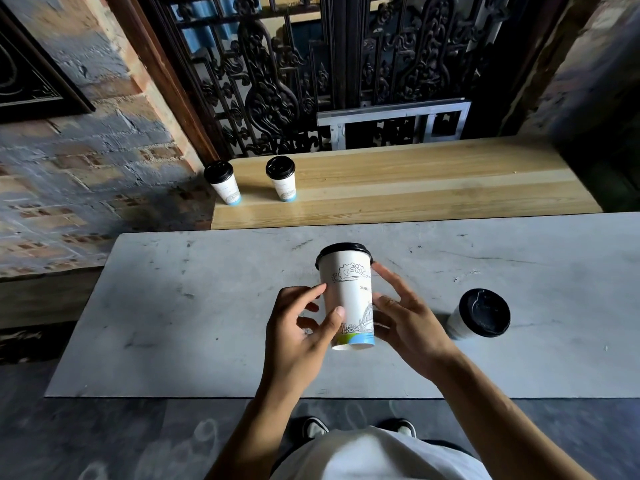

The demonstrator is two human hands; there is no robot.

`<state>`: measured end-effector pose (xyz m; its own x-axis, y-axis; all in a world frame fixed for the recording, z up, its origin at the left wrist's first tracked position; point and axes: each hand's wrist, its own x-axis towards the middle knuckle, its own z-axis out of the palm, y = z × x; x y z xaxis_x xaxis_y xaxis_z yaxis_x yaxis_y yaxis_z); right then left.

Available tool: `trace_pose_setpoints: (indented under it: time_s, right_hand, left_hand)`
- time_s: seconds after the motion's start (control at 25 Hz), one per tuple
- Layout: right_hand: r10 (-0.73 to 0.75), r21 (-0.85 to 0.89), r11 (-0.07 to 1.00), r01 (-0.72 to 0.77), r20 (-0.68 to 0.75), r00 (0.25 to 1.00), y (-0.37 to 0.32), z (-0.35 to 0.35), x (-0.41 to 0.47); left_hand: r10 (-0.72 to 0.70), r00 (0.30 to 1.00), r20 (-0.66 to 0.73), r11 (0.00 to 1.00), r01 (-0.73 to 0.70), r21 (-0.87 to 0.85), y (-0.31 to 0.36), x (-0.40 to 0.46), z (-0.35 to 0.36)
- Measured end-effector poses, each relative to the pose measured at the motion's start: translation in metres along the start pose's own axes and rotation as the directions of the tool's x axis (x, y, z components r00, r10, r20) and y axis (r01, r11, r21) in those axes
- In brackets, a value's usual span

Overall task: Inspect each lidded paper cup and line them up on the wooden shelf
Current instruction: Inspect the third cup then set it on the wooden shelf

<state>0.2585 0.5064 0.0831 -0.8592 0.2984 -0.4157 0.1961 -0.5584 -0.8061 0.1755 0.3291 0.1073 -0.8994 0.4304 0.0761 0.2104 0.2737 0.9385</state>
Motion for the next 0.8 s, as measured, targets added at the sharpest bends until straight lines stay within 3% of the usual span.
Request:
trace_pose_setpoints:
  time_s: [0.12,0.4,0.6,0.8]
  right_hand:
    - [0.035,0.064,0.997,-0.033,-0.023,0.999,0.002,-0.003,0.002]
    - [-0.061,0.156,0.987,0.029,0.202,0.977,-0.004,-0.003,-0.002]
    - [0.047,0.201,0.978,-0.057,0.056,0.997,-0.004,-0.003,-0.001]
    - [0.032,0.266,0.963,-0.048,0.061,0.998,-0.008,0.001,-0.005]
  left_hand:
    - [0.013,0.998,0.054,0.999,-0.010,-0.047,0.000,0.001,-0.001]
    - [0.110,0.983,0.145,0.994,-0.105,-0.038,-0.001,0.002,-0.001]
    - [-0.018,0.996,0.085,0.988,0.031,-0.153,0.001,-0.001,0.001]
    - [-0.142,0.987,0.071,0.958,0.155,-0.240,0.007,-0.001,0.002]
